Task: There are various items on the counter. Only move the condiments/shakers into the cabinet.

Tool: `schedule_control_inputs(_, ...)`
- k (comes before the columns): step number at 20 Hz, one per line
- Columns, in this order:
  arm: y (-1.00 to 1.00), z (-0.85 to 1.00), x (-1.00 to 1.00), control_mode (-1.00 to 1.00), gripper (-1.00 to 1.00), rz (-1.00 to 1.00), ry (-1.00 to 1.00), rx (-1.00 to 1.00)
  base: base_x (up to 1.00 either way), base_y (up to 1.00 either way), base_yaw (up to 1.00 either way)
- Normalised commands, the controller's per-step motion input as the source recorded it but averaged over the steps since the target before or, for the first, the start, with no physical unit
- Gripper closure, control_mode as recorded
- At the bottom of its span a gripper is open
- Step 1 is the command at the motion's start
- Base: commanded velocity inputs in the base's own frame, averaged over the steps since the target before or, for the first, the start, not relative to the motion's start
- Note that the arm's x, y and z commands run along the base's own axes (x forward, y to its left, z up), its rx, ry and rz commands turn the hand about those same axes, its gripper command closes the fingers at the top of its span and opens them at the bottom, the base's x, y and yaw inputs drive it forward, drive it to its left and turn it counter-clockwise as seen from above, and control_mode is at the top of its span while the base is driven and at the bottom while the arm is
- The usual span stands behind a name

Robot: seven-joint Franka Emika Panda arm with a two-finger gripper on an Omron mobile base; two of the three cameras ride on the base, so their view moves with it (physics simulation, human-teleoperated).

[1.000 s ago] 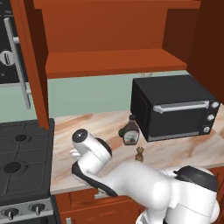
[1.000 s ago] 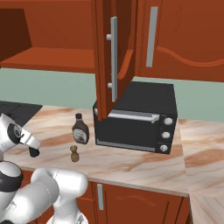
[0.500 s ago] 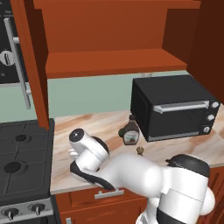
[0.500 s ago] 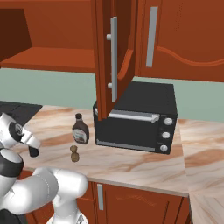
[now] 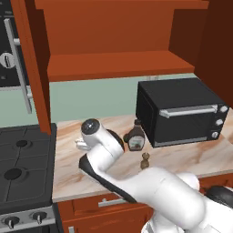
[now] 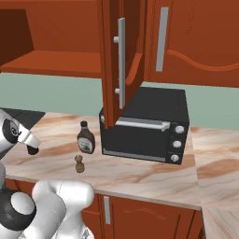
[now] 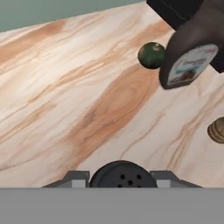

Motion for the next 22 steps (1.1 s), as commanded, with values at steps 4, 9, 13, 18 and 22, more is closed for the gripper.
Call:
schedule_control_inputs(4,-0.90,1.00,-0.18,-1.00,1.00,0.18,-0.09,0.27,0.00,0.00,0.00)
schedule_control_inputs(9,-0.74,1.00,-0.05,-1.00,1.00,0.22,-0.06,0.25,0.00,0.00,0.00)
schedule_control_inputs(13,-0.50,1.00,0.00,-1.00,1.00,0.17,-0.06,0.18,0.00,0.00,0.00)
schedule_control_inputs(18,-0.19,1.00,-0.01,-1.00,1.00,0.10,0.00,0.05,0.00,0.00,0.00)
schedule_control_inputs(22,0.00,1.00,-0.14,-1.00,1.00,0.01,0.00,-0.03,0.00,0.00,0.00)
